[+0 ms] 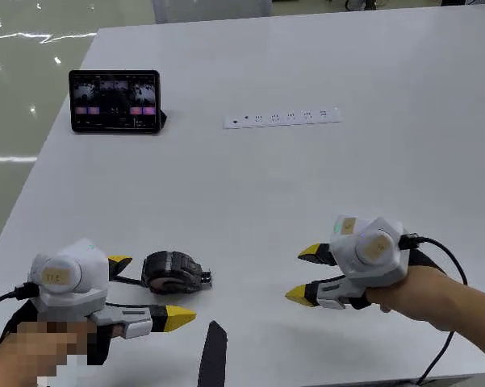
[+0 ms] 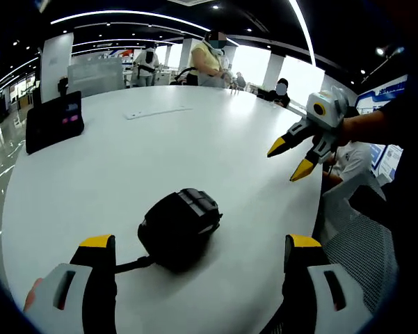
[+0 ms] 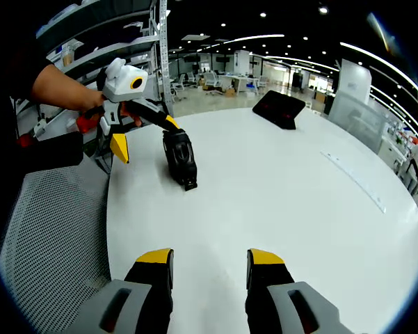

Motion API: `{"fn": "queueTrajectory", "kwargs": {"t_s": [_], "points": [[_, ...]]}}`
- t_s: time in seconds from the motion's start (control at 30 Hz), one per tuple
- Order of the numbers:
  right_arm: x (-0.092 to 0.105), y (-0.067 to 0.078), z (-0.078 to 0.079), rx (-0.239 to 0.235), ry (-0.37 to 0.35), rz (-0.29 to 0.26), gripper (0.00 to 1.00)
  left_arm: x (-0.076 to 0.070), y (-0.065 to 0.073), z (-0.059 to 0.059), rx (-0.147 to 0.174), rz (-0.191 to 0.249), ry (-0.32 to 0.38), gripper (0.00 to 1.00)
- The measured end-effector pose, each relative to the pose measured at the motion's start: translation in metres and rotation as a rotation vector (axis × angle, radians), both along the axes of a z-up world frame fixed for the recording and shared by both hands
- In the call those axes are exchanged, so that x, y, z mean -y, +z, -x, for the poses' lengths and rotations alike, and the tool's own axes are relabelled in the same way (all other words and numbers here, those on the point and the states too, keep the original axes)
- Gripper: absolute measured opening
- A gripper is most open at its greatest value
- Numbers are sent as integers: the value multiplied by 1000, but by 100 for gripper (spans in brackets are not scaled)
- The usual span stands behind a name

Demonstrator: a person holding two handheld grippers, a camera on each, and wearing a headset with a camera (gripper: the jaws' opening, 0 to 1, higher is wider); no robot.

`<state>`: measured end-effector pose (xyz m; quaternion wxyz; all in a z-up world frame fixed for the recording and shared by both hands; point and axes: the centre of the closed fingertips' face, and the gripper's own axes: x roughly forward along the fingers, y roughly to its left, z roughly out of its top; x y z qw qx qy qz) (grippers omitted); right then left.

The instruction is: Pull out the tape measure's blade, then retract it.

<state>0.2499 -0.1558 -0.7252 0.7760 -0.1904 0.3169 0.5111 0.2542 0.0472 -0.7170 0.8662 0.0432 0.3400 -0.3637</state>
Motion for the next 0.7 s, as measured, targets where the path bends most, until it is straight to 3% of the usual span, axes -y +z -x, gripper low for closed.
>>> {"fn": "queueTrajectory", "kwargs": {"t_s": [0.1, 0.17, 0.23, 0.53, 0.63, 0.7], "points": [[11, 0, 4, -16, -30, -23, 41, -5, 2, 3, 1, -2, -10, 99], [21, -4, 6, -21, -41, -15, 45, -7, 5, 5, 15, 12, -27, 99], [33, -9, 10, -17, -44, 10, 47, -12, 4, 5, 26, -3, -29, 99], [80, -13, 13, -12, -92, 31, 56, -31, -4, 12, 6, -49, -26, 99], [92, -11, 12, -24, -116, 14, 61, -33, 0, 13, 41, -43, -35, 99], [100, -9, 13, -25, -122, 7, 64, -37, -2, 14, 45, -63, -38, 99]]}}
